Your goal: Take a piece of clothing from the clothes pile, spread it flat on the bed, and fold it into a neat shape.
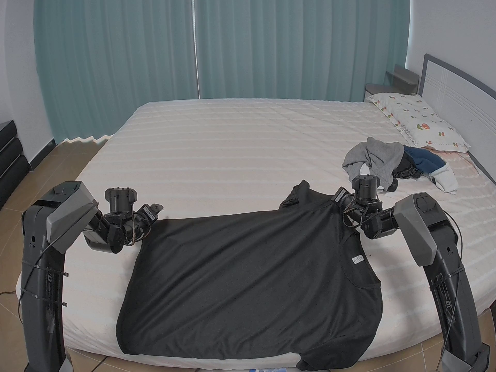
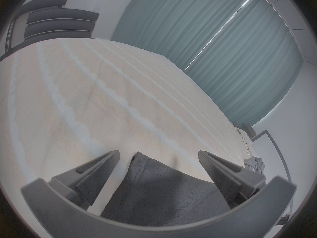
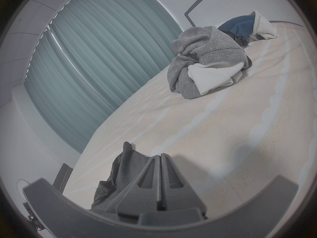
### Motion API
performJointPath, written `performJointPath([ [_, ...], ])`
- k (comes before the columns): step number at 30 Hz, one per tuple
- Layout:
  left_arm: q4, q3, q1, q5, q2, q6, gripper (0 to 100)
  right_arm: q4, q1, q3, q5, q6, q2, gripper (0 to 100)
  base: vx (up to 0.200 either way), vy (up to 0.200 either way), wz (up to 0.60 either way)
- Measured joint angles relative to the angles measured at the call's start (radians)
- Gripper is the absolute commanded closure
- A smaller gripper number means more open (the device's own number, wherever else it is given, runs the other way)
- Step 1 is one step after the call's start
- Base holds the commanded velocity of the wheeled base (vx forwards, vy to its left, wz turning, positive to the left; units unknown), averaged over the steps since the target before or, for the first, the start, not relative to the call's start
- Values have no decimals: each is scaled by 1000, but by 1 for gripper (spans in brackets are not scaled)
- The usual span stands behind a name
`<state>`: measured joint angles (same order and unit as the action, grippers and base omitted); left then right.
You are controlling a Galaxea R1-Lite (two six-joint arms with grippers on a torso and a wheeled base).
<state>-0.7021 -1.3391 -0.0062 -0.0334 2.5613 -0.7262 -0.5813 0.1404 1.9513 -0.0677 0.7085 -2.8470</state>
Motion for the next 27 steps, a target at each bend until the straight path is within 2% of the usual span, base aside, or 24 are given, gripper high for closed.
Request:
performJointPath([
  [15,-11,11,-2,13,-10,12,0,0,-1,0,0,0,0,100,0,0,0],
  [22,-119,15,-7,135,-6,88,0,0,2,0,0,0,0,100,0,0,0],
  [27,-191,47,-17,164,-7,116,0,0,3,0,0,-1,0,100,0,0,0],
])
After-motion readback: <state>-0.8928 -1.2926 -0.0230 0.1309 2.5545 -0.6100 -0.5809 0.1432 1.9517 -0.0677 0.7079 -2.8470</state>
